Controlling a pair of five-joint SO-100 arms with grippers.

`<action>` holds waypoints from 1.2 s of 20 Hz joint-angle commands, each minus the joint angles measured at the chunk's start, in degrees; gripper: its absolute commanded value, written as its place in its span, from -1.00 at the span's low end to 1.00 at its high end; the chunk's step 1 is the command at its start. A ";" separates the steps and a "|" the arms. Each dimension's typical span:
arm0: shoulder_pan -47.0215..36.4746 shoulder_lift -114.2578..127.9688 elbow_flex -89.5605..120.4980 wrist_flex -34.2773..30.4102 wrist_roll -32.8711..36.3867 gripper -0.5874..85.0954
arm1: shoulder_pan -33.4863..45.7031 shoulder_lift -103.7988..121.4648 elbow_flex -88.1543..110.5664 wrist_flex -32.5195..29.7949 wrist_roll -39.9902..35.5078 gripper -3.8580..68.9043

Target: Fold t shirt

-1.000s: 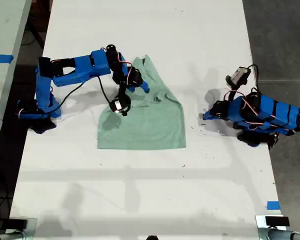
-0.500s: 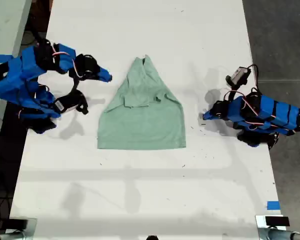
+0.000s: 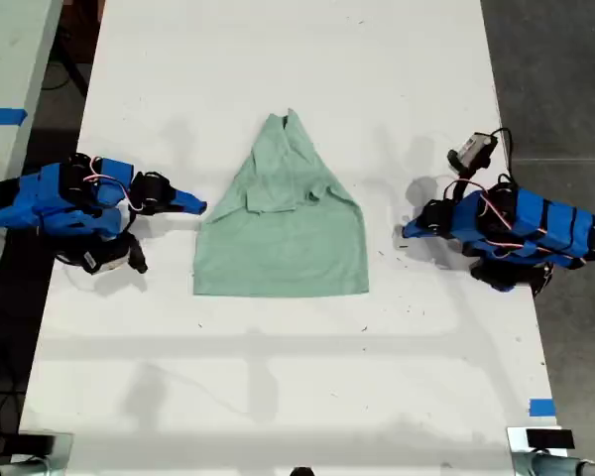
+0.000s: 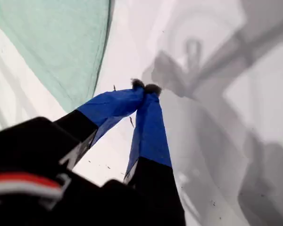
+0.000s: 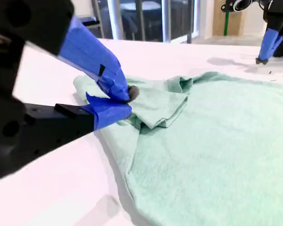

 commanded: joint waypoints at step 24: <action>0.09 0.79 0.62 0.44 0.35 -0.99 | -0.70 0.44 2.29 -0.53 0.53 -0.90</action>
